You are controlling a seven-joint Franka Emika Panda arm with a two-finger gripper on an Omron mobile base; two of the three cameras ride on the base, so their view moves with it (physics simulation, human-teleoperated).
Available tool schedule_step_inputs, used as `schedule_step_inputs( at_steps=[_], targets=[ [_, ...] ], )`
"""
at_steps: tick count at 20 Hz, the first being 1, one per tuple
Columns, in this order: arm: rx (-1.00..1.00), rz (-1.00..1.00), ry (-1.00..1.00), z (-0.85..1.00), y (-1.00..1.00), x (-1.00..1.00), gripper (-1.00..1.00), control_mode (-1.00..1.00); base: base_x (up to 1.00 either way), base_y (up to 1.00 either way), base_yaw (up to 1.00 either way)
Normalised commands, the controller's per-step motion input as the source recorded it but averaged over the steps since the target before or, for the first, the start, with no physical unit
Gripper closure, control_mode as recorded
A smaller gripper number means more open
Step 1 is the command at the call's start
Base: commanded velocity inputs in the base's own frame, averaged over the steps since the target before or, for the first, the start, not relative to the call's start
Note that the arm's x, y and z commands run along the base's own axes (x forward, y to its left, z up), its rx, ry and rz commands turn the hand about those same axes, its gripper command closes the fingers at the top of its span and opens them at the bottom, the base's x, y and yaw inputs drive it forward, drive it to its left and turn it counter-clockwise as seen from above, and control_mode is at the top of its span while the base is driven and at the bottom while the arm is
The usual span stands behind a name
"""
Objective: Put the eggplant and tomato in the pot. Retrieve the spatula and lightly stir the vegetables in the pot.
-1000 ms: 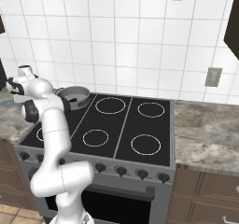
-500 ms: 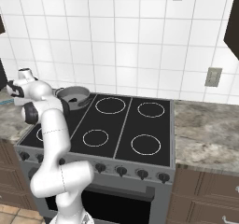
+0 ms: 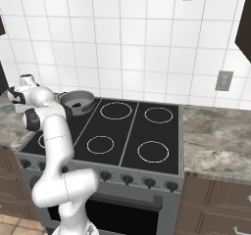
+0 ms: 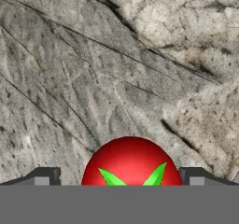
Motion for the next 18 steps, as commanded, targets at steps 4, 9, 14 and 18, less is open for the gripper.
schedule_step_inputs(
  at_steps=[4, 9, 14, 18],
  targets=[
    [0.0, 0.0, 0.0, 0.0, 0.0, 0.0, 1.0, -1.0, 0.0, 0.0, 0.0],
    [0.0, 0.0, 0.0, 0.0, 0.0, 0.0, 1.0, -1.0, 0.0, 0.0, 0.0],
    [0.0, 0.0, 0.0, 0.0, 0.0, 0.0, 1.0, -1.0, 0.0, 0.0, 0.0],
    [0.0, 0.0, -0.05, 0.01, 0.0, -0.09, 1.0, -1.0, 0.0, 0.0, 0.0]
  ],
)
